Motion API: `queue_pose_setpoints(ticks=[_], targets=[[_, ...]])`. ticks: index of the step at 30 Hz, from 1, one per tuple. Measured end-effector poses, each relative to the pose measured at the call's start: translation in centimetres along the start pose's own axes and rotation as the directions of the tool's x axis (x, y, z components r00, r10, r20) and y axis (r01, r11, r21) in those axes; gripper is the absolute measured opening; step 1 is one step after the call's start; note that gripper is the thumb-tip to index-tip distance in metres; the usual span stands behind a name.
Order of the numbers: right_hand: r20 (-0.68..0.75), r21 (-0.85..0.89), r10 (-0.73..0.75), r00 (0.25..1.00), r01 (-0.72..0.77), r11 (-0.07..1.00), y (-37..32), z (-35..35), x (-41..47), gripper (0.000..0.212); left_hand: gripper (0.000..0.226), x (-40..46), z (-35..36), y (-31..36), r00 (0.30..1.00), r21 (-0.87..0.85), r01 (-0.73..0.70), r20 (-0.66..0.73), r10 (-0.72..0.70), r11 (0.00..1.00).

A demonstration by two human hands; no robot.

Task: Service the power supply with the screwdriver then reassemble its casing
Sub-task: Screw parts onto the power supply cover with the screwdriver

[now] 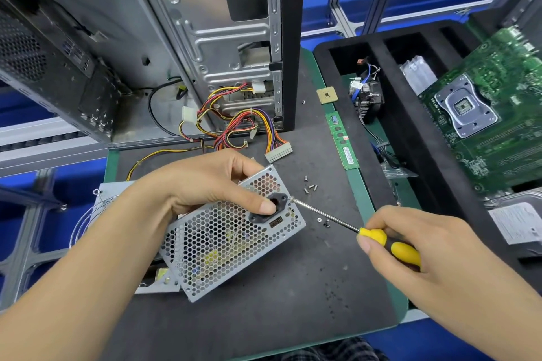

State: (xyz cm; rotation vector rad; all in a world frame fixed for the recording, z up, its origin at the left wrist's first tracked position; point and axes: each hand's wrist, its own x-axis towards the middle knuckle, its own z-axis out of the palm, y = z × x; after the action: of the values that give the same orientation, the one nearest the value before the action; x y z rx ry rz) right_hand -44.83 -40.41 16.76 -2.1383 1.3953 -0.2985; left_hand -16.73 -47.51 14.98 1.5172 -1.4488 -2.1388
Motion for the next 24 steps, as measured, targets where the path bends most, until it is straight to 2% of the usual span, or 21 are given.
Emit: queue_pose_setpoints(ticks=[12, 24], targets=[[0.011, -0.078, 0.008, 1.000, -0.007, 0.997, -0.58, -0.39, -0.35, 0.041, 0.038, 0.07, 0.05, 0.19, 0.999, -0.051, 0.033, 0.016, -0.032, 0.998], [0.011, -0.084, 0.023, 1.000, -0.022, 0.996, -0.86, -0.33, -0.28, 0.040, 0.040, 0.21, -0.06, 0.40, 0.999, -0.056, 0.036, 0.028, -0.034, 0.998]])
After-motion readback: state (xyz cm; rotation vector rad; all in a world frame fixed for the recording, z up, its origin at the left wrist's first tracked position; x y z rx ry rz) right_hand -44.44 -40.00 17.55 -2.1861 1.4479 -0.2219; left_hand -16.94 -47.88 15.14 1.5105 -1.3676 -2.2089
